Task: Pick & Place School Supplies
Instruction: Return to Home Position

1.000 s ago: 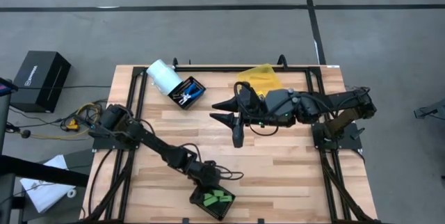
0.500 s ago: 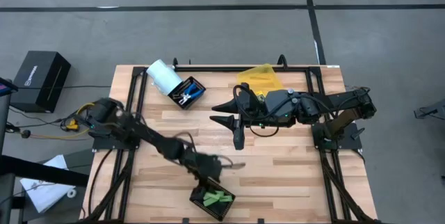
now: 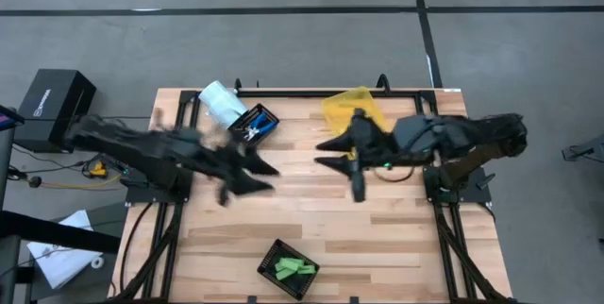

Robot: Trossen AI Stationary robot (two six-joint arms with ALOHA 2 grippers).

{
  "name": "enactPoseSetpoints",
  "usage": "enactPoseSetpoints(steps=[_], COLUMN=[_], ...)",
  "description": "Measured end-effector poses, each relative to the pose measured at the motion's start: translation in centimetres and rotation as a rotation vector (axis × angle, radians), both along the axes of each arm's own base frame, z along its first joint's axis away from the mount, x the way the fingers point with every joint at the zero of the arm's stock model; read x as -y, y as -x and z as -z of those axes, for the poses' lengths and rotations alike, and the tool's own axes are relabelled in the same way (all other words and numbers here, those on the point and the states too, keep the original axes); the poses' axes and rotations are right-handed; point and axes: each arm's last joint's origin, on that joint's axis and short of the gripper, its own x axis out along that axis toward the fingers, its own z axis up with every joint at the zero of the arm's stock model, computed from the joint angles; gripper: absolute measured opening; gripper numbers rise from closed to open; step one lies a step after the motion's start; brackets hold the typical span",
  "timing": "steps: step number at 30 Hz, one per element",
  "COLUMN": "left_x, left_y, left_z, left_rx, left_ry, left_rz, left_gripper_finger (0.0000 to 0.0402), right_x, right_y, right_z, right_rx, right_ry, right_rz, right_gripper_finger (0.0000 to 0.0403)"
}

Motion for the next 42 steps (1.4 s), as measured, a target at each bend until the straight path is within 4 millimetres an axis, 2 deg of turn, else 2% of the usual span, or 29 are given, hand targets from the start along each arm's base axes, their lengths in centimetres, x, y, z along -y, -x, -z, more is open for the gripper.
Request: enactPoseSetpoints(steps=[3,6,10,13,15,19,21,25,27,29,32,37,40,42], left_x=[-1.2,-2.0,-2.5,-3.3,-4.0,-5.8,-6.7,-8.2,-8.7,-9.2,-9.5,-9.4,-9.2,-9.0], left_y=[3.9,7.7,12.1,15.3,17.5,21.8,23.7,27.8,29.3,30.3,31.0,30.2,29.1,28.4], left_z=[-2.9,-4.9,-6.4,-7.2,-7.1,-5.5,-4.4,-3.3,-2.3,-1.3,0.1,1.9,2.6,3.1], left_rx=[0.121,0.238,0.369,0.503,0.543,0.478,0.448,0.537,0.527,0.496,0.477,0.332,0.278,0.248], left_ry=[0.104,0.135,0.092,-0.035,-0.108,-0.182,-0.204,-0.284,-0.298,-0.299,-0.304,-0.355,-0.353,-0.322], left_rz=[-0.030,-0.008,0.132,0.145,0.125,0.026,-0.023,-0.070,-0.098,-0.134,-0.139,-0.185,-0.220,-0.232], left_gripper_finger=[0.0237,0.0237,0.0237,0.0237,0.0237,0.0237,0.0237,0.0237,0.0237,0.0237,0.0237,0.0237,0.0237,0.0237], right_x=[0.2,0.3,0.9,1.6,1.8,2.1,2.2,2.3,2.5,2.5,2.5,2.8,3.3,3.6], right_y=[2.4,5.0,8.5,11.4,13.1,15.5,16.3,17.6,18.3,18.7,18.5,17.3,17.3,17.3], right_z=[-1.2,-2.7,-3.3,-3.7,-4.0,-3.7,-3.1,-1.1,0.1,2.4,7.7,17.8,21.2,22.2], right_rx=[0.024,0.080,0.039,0.023,0.041,0.052,0.055,0.114,0.204,0.305,0.439,0.670,0.757,0.761], right_ry=[-0.011,0.017,0.067,0.100,0.106,0.120,0.126,0.100,0.065,0.032,-0.033,-0.163,-0.222,-0.218], right_rz=[0.021,0.018,0.035,0.088,0.114,0.115,0.118,0.078,0.032,-0.021,-0.063,-0.017,0.023,0.044], right_gripper_finger=[0.0122,0.0122,0.0122,0.0122,0.0122,0.0122,0.0122,0.0122,0.0122,0.0122,0.0122,0.0122,0.0122,0.0122])
